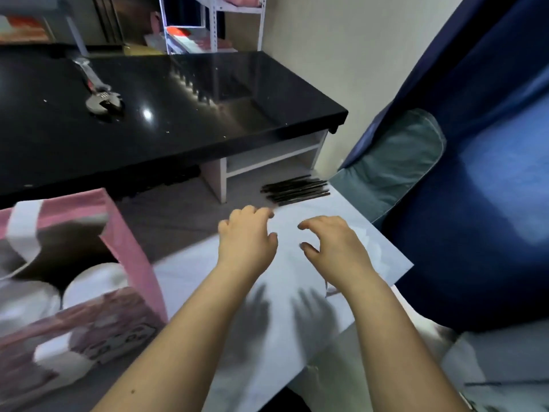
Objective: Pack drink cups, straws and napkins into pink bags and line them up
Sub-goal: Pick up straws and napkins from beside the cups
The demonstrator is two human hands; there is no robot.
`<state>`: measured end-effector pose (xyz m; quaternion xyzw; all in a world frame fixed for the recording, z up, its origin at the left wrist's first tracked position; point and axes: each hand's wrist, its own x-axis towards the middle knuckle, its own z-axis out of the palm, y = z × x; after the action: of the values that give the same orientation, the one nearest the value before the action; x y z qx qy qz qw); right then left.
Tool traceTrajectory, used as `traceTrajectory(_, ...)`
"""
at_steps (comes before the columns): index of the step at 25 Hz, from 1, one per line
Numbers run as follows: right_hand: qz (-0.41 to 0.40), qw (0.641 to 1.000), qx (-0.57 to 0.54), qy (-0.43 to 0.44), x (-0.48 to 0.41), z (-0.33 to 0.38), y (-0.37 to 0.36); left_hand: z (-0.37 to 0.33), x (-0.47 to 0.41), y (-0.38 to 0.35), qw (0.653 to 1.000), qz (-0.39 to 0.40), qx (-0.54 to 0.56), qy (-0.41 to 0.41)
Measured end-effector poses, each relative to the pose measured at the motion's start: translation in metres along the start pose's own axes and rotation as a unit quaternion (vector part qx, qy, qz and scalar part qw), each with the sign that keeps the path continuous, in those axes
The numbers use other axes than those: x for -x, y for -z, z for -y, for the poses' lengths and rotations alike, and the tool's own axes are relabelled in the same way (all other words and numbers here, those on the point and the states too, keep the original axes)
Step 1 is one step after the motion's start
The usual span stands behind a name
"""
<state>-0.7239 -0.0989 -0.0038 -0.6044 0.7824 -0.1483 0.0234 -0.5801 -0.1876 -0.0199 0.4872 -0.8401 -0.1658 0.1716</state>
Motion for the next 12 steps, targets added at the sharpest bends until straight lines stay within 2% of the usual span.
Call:
traceTrajectory(2, 0.028, 0.998, 0.038, -0.031, -0.010, -0.033, -0.016, 0.002, -0.009, -0.034, 0.999, 0.021, 0.032, 0.029)
traceTrajectory(4, 0.043, 0.997, 0.030, -0.056, -0.023, -0.061, -0.032, 0.003, -0.018, -0.065, 0.996, 0.019, 0.064, 0.051)
traceTrajectory(8, 0.103, 0.994, -0.008, -0.037, -0.045, -0.099, -0.069, -0.002, -0.031, -0.111, 0.988, 0.035, 0.081, 0.125)
traceTrajectory(12, 0.122, 0.992, 0.012, -0.032, -0.079, -0.129, -0.095, -0.011, -0.041, -0.136, 0.984, 0.039, 0.050, 0.164)
